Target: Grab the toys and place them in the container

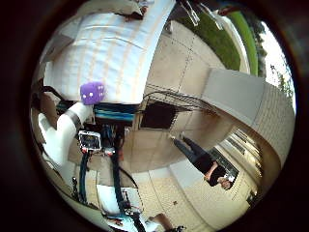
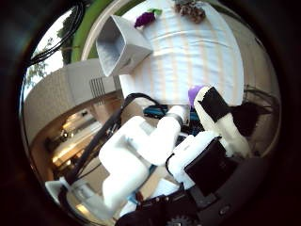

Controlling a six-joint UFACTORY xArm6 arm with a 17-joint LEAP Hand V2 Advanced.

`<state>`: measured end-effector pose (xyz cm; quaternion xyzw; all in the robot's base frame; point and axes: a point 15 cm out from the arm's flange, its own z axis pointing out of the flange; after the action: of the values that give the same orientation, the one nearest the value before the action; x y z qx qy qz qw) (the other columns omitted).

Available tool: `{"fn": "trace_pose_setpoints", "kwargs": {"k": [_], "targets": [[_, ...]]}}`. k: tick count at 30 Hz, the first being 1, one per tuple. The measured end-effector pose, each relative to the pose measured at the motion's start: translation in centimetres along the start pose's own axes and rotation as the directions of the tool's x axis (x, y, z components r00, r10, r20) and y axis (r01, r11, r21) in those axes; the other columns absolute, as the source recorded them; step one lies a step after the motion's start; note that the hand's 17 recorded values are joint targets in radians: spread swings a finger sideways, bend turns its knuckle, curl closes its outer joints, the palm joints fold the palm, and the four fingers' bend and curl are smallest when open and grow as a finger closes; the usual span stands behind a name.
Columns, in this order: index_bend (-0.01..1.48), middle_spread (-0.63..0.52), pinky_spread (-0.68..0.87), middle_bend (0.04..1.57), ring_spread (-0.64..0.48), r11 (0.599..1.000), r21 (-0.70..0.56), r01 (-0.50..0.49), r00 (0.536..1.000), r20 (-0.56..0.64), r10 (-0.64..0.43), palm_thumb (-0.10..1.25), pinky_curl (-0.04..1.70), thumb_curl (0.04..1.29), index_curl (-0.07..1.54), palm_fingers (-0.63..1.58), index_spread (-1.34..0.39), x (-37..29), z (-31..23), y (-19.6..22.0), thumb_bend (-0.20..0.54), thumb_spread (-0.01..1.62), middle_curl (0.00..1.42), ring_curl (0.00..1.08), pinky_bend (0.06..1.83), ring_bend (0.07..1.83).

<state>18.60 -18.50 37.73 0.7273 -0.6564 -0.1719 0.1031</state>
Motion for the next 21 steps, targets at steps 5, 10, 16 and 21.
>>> {"fn": "trace_pose_setpoints", "kwargs": {"k": [5,10,16,21], "targets": [[0.18,0.05,0.45,0.16,0.27,0.999,-0.005,0.042,0.999,0.023,-0.042,0.78,0.19,0.41,0.34,0.20,-0.23,1.6,0.7,1.7,-0.019,1.27,0.30,0.32,0.50,0.33],[0.17,0.05,0.45,0.16,0.27,0.996,-0.040,0.080,0.997,0.006,-0.079,0.79,0.19,0.42,0.33,0.17,-0.24,2.8,1.2,2.4,-0.021,1.24,0.30,0.33,0.50,0.33],[0.16,0.04,0.44,0.17,0.26,0.980,-0.118,0.160,0.987,0.053,-0.155,0.76,0.20,0.42,0.31,0.12,-0.25,2.3,7.0,2.4,-0.031,1.18,0.30,0.33,0.50,0.33],[0.16,0.04,0.43,0.17,0.26,0.977,-0.112,0.179,0.984,-0.002,-0.180,0.75,0.20,0.42,0.29,0.12,-0.25,2.5,9.8,2.1,-0.027,1.16,0.31,0.33,0.50,0.33]]}}
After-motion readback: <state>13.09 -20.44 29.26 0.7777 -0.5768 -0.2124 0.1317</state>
